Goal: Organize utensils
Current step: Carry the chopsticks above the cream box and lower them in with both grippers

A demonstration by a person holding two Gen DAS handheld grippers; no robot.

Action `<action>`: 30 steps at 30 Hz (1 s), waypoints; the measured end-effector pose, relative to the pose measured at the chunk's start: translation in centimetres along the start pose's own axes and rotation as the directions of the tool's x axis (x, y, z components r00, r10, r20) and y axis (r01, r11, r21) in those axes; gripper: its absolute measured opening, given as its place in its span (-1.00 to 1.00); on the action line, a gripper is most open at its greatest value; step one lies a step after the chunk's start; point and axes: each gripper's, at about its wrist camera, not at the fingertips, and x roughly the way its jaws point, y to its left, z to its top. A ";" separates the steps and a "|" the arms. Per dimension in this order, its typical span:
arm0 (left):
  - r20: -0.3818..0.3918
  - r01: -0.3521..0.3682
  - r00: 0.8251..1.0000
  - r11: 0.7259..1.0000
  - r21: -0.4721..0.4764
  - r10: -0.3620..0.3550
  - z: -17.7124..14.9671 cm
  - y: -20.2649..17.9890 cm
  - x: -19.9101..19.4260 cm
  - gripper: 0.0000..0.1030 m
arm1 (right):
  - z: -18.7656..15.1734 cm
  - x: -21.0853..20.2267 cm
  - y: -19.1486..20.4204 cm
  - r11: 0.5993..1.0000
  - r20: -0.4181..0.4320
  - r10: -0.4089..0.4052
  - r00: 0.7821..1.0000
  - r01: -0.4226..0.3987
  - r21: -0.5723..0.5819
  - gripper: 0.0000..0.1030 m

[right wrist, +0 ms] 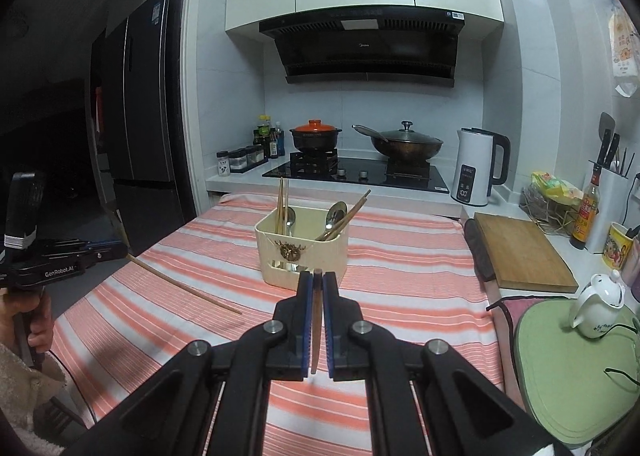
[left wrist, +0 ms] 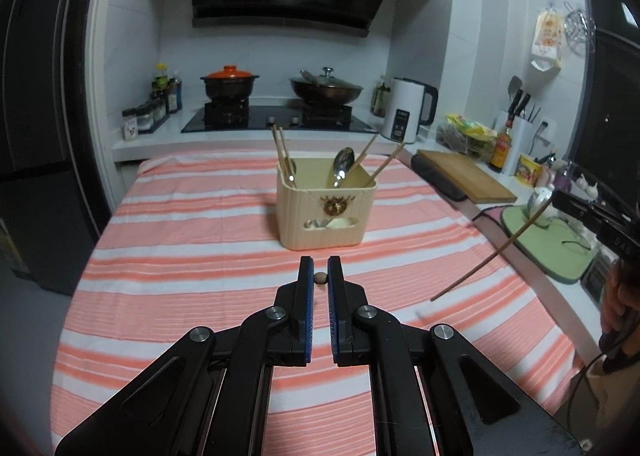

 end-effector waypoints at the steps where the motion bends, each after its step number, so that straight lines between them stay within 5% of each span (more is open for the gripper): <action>1: 0.002 0.004 1.000 1.000 -0.004 -0.004 0.0 0.0 0.0 -0.91 | 0.1 -0.1 0.0 1.000 0.004 0.003 1.000 -0.003 0.000 -0.90; 15: 0.054 0.016 0.998 1.000 0.014 -0.017 3.9 0.0 -1.3 -0.91 | 2.9 1.4 0.3 0.999 0.046 0.037 0.998 -0.038 0.009 -0.90; 24: 0.163 0.005 0.987 0.999 0.037 -0.011 10.0 -0.2 -1.9 -0.91 | 7.6 2.8 1.1 0.998 0.130 0.053 0.990 -0.050 -0.024 -0.90; 30: 0.191 -0.023 0.982 0.999 0.046 0.014 13.8 -0.3 1.5 -0.91 | 11.5 5.0 1.1 0.999 0.210 0.036 0.977 -0.031 -0.029 -0.90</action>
